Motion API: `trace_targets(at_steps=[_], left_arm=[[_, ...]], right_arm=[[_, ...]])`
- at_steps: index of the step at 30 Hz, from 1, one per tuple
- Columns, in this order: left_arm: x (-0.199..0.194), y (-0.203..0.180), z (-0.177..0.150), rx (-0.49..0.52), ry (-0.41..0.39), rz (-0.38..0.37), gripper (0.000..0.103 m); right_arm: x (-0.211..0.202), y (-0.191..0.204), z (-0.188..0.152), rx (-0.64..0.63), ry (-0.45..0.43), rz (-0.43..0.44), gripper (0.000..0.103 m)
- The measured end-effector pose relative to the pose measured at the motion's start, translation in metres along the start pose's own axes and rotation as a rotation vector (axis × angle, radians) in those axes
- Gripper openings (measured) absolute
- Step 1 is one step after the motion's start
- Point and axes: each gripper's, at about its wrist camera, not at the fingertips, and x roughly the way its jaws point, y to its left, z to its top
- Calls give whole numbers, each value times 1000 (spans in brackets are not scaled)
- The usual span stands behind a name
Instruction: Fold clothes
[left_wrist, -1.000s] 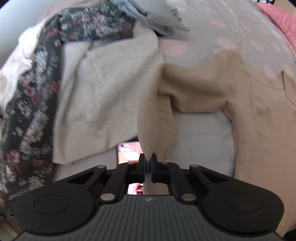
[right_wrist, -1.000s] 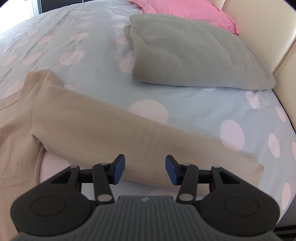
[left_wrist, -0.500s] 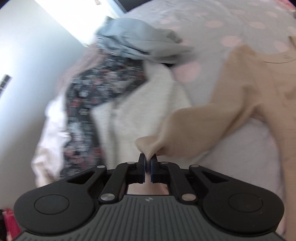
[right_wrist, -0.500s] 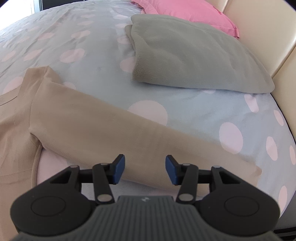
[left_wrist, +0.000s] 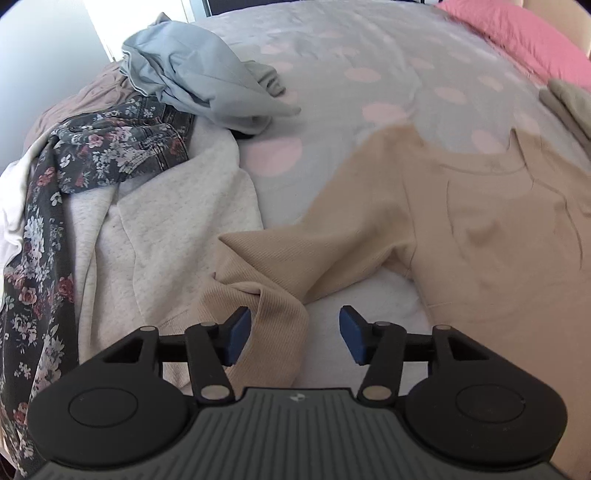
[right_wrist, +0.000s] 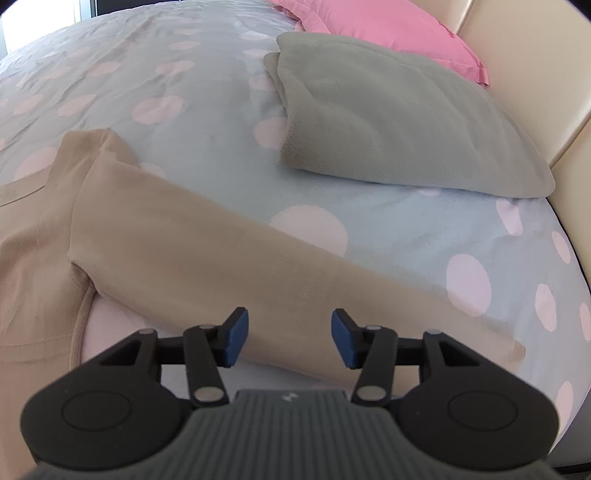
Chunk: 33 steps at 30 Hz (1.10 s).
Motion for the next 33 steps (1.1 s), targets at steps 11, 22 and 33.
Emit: trace_targets(at_steps=[11,22,33], left_arm=[[-32,69,-23,-256,-1,25,52],[7,112,-73,-471,148,9,51],[23,114,-82,-525,178,-4,0]], right_arm=[[-4,0,-1,-13,-16,12,56],[-8,9,-1,-39,-20,32,56],[-9,9,-1,-33,-22,23,57]])
